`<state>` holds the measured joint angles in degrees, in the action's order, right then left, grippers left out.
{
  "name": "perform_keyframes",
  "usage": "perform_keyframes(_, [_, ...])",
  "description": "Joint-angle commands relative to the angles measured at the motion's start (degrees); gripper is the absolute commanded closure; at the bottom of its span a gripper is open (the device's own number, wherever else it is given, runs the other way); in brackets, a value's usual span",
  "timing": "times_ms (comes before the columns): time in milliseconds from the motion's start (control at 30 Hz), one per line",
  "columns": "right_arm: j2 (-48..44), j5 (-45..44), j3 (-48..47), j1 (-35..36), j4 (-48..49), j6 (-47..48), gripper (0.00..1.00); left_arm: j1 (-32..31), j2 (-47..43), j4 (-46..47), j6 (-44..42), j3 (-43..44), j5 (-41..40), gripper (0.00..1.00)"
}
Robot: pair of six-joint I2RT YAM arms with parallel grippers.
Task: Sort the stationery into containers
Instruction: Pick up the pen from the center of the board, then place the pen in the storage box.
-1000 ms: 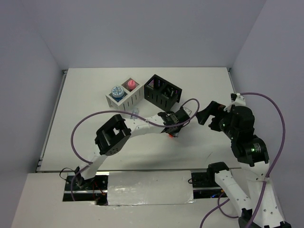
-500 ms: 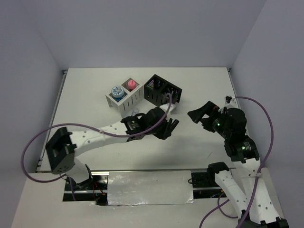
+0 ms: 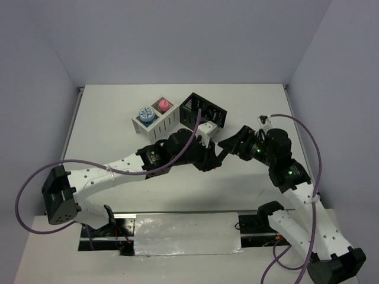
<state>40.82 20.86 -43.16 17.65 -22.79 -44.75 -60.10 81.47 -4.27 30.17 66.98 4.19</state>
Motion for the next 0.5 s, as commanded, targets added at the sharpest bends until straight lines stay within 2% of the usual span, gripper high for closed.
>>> perform_keyframes(0, [0.58, -0.47, 0.53, 0.19, 2.93, -0.25, 0.39, -0.11, 0.71, 3.39, -0.64, 1.92, 1.36, 1.00])
perform_keyframes(67, [0.93, -0.21, 0.18, 0.37, 2.40, 0.28, 0.55, -0.02, 0.88, 2.96, -1.17, 2.28, 0.92, 1.00])
perform_keyframes(100, [1.02, -0.03, -0.08, 0.28, 1.96, 0.45, 0.72, 0.07, 1.06, 2.52, -1.17, 2.71, 0.74, 1.00])
perform_keyframes(133, [1.02, -0.12, -0.26, 0.19, 1.78, 0.89, 0.80, 0.68, 1.41, 1.99, -1.08, 2.80, 1.26, 1.00])
perform_keyframes(233, [1.72, -0.30, -0.70, 0.37, 0.99, 1.51, 1.00, 2.08, 1.15, 1.90, -0.29, 2.11, 2.05, 0.99])
perform_keyframes(267, [2.42, 0.05, -0.70, 0.28, 1.16, 1.86, 1.00, 3.22, 0.45, 2.42, 0.32, 1.67, 2.66, 0.94])
perform_keyframes(300, [2.86, 0.32, -0.70, 0.37, 2.21, 2.04, 1.00, 3.67, 0.01, 2.60, 0.59, 0.97, 2.67, 0.68])
perform_keyframes(333, [3.73, 0.49, -0.87, 0.37, 2.92, 2.99, 1.00, 4.80, -0.35, 1.56, 0.76, 0.87, 1.71, 0.47])
perform_keyframes(367, [4.35, -0.03, -1.14, 0.28, 3.97, 3.79, 1.00, 5.33, -0.78, -0.02, 1.03, 1.13, 0.57, 0.19])
perform_keyframes(400, [5.32, -0.73, -2.36, 0.19, 6.59, 5.19, 1.00, 5.86, -0.96, -1.69, 1.03, 2.35, -0.48, 0.01])
perform_keyframes(467, [10.14, -3.98, -6.82, 0.19, 10.02, 10.81, 1.00, 7.71, -1.40, -8.19, 1.29, 4.46, -3.47, 0.01])
